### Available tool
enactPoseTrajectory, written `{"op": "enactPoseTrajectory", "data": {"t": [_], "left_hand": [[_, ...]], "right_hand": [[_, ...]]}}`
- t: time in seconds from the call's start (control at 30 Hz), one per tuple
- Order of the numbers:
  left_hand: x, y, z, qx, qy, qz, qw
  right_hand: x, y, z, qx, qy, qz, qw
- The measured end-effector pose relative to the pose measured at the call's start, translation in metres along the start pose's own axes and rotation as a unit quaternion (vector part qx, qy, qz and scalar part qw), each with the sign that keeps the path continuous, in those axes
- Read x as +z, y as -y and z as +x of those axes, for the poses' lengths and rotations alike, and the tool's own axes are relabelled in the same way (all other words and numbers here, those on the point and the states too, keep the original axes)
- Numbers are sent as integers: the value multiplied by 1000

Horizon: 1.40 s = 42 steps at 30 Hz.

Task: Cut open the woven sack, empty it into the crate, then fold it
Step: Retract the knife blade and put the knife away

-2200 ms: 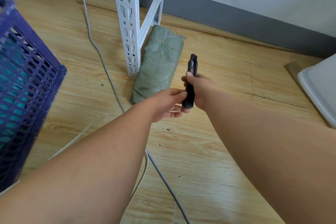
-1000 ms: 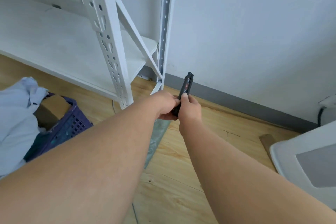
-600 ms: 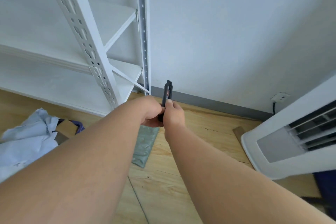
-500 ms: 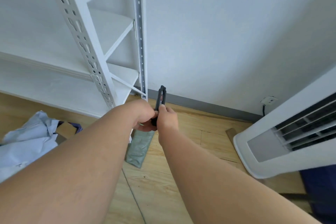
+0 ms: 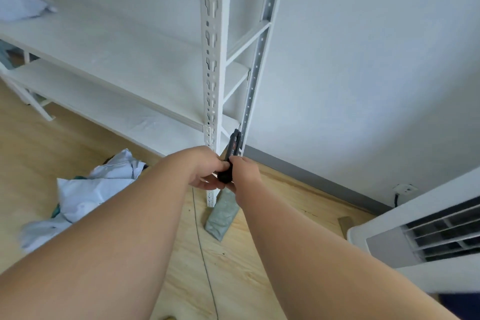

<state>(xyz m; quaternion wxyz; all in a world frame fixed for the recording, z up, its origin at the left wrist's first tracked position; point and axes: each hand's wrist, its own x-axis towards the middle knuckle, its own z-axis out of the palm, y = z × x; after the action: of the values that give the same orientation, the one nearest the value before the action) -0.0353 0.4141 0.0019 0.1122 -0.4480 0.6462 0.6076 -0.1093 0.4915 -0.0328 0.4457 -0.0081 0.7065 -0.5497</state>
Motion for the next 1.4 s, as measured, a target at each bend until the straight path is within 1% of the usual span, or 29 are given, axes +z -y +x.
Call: {"op": "enactPoseTrajectory", "data": {"t": [0.17, 0.33, 0.43, 0.53, 0.6, 0.7, 0.8, 0.9, 1.0, 1.1, 1.23, 1.3, 1.4], "left_hand": [[-71, 16, -29, 29, 15, -7, 999], [-131, 25, -31, 51, -35, -40, 997], [-152, 22, -25, 76, -36, -42, 996], [-161, 17, -9, 95, -30, -55, 994], [-160, 14, 5, 110, -41, -64, 991], [-152, 13, 28, 136, -99, -108, 980], [-150, 13, 50, 143, -156, -138, 968], [-159, 14, 77, 142, -174, -117, 967], [-174, 12, 109, 142, -184, -111, 966], [-187, 5, 142, 145, -179, -75, 970], [-199, -5, 175, 156, -160, 17, 975], [-201, -5, 183, 159, -125, 59, 978], [-207, -3, 194, 155, -61, 107, 980]], "right_hand": [[59, 18, -14, -7, 40, -5, 999], [117, 39, -23, -2, 93, 4, 996], [133, 50, -21, -4, 107, 12, 994], [139, 60, -8, -19, 91, -12, 996], [141, 69, 6, -27, 67, -30, 997], [143, 78, 40, -30, 29, -50, 998], [150, 81, 76, -19, 22, -76, 997], [164, 78, 108, -3, 19, -45, 999], [176, 81, 134, 3, -5, -21, 1000], [185, 86, 157, 6, -21, -1, 1000], [196, 87, 178, 15, -35, -3, 999], [199, 87, 182, 12, -50, -31, 998], [200, 93, 188, 17, -44, -72, 996]]}}
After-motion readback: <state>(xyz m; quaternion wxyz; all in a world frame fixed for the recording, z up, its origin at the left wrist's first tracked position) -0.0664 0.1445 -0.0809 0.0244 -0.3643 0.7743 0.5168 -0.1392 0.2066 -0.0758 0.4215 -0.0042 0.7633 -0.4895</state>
